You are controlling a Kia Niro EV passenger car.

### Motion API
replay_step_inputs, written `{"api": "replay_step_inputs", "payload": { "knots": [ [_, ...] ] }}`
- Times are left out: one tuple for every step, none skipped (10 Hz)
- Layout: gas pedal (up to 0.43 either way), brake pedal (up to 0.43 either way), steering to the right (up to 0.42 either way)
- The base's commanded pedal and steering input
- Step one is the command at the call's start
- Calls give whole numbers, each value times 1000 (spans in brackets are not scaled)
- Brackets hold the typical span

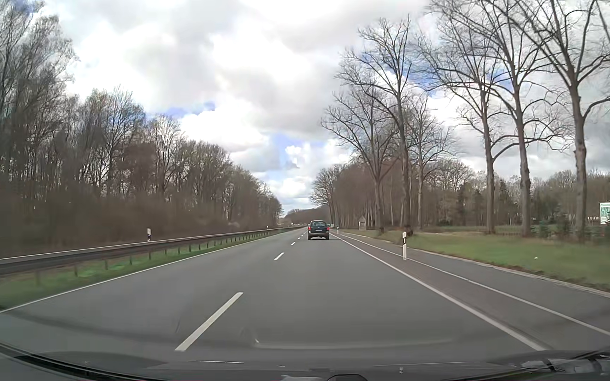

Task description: Follow the waypoints while adhering to traffic rules and regulations

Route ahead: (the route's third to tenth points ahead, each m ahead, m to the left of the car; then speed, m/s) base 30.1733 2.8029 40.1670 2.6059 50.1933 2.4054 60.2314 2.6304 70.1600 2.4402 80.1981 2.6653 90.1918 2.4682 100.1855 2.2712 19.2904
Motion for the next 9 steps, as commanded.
{"api": "replay_step_inputs", "payload": {
  "knots": [
    [228,0,0],
    [220,0,-1],
    [220,0,-1],
    [220,0,-1],
    [209,0,-1],
    [209,0,-1],
    [209,0,-1],
    [197,0,-1],
    [197,0,-1]
  ]
}}
